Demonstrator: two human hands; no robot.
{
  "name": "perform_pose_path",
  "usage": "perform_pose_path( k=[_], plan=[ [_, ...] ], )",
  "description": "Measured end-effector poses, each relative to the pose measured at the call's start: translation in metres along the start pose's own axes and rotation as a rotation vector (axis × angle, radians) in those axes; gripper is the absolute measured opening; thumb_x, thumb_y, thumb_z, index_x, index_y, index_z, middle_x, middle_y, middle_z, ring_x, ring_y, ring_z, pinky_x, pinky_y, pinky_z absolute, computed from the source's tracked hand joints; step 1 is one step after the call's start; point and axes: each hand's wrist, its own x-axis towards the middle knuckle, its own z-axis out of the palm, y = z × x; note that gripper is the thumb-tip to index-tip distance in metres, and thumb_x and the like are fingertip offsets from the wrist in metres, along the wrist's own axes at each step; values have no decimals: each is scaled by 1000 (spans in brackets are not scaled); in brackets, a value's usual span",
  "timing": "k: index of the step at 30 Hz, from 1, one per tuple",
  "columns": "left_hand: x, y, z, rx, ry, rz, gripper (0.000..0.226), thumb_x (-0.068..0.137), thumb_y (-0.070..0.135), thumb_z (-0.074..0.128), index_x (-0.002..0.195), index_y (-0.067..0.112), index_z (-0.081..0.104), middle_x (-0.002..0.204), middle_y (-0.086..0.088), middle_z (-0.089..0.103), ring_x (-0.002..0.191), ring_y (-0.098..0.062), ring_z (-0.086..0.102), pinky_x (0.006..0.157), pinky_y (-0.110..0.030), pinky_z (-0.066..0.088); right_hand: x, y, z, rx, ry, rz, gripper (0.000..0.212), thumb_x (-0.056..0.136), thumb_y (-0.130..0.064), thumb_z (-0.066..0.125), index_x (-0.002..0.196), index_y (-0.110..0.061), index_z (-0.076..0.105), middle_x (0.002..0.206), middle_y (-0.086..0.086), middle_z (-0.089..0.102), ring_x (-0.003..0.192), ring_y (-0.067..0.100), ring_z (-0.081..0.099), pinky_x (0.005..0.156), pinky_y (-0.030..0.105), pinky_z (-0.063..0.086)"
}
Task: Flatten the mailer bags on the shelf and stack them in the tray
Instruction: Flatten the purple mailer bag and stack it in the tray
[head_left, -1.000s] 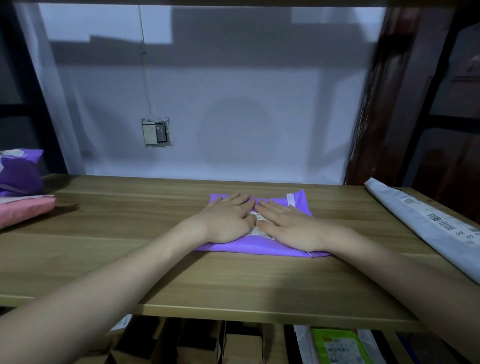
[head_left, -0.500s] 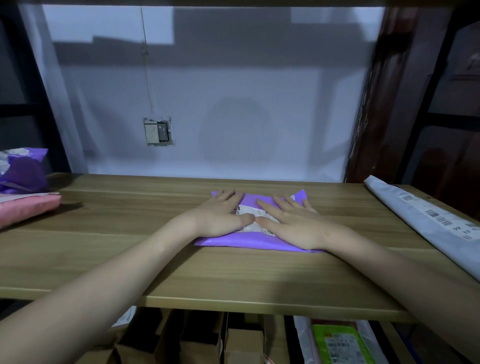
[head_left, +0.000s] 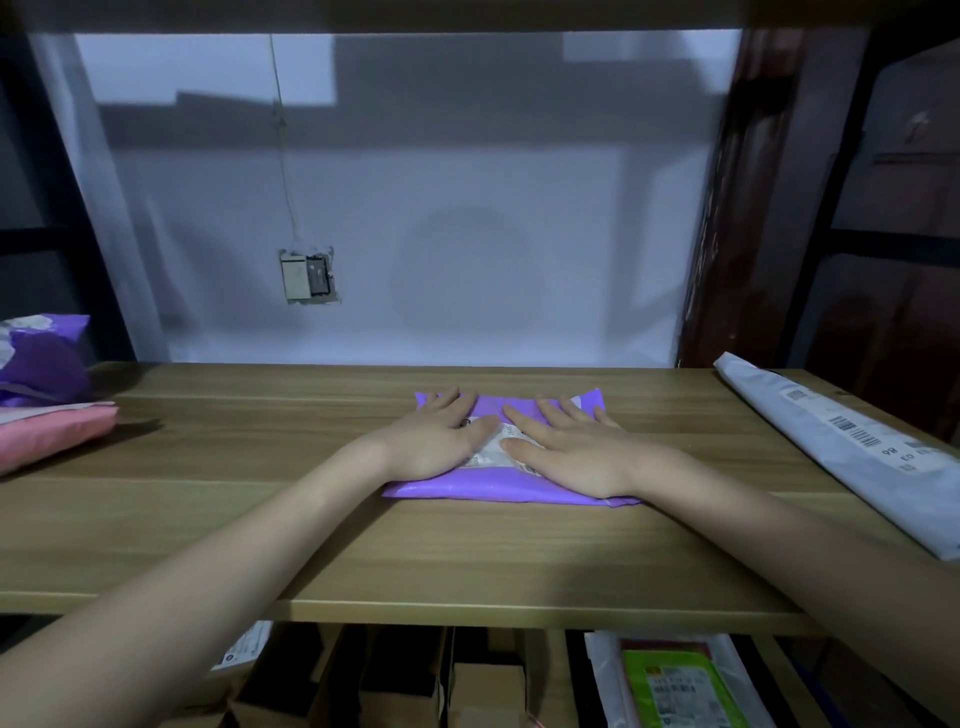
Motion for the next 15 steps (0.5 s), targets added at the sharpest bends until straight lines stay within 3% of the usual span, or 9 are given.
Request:
perform_pose_path(
  k=[5, 8, 12, 15],
  plan=[
    [-2, 3, 5, -68, 123, -125, 71, 95, 50, 35, 151, 14, 9, 159, -7, -1, 147, -21, 3, 114, -34, 12, -3, 0, 0, 9, 31, 5, 58, 92, -64, 13, 145, -47, -1, 160, -1, -5, 147, 22, -12, 117, 47, -11],
    [-6, 0, 6, -32, 153, -235, 72, 93, 56, 30, 149, 13, 13, 156, -13, 17, 144, -32, 12, 113, -41, 19, -8, -1, -2, 13, 30, 2, 61, 91, -65, 11, 147, -44, 0, 160, -1, -5, 147, 22, -11, 116, 50, -10],
    [-22, 10, 7, -225, 239, -164, 64, 94, 42, 46, 145, 11, 22, 142, -11, 44, 126, -23, 43, 93, -26, 32, -25, -2, 0, 29, 36, 4, 64, 90, -67, 8, 148, -41, 3, 160, -3, -1, 147, 25, -7, 117, 52, -6],
    [-33, 18, 11, -466, 368, -84, 74, 85, 25, 66, 145, 13, 23, 141, -5, 44, 124, -19, 46, 102, -27, 35, -45, 0, 0, 49, 113, -24, 63, 92, -63, 15, 149, -36, 10, 159, -1, 10, 145, 27, 6, 116, 52, 9]
  ],
)
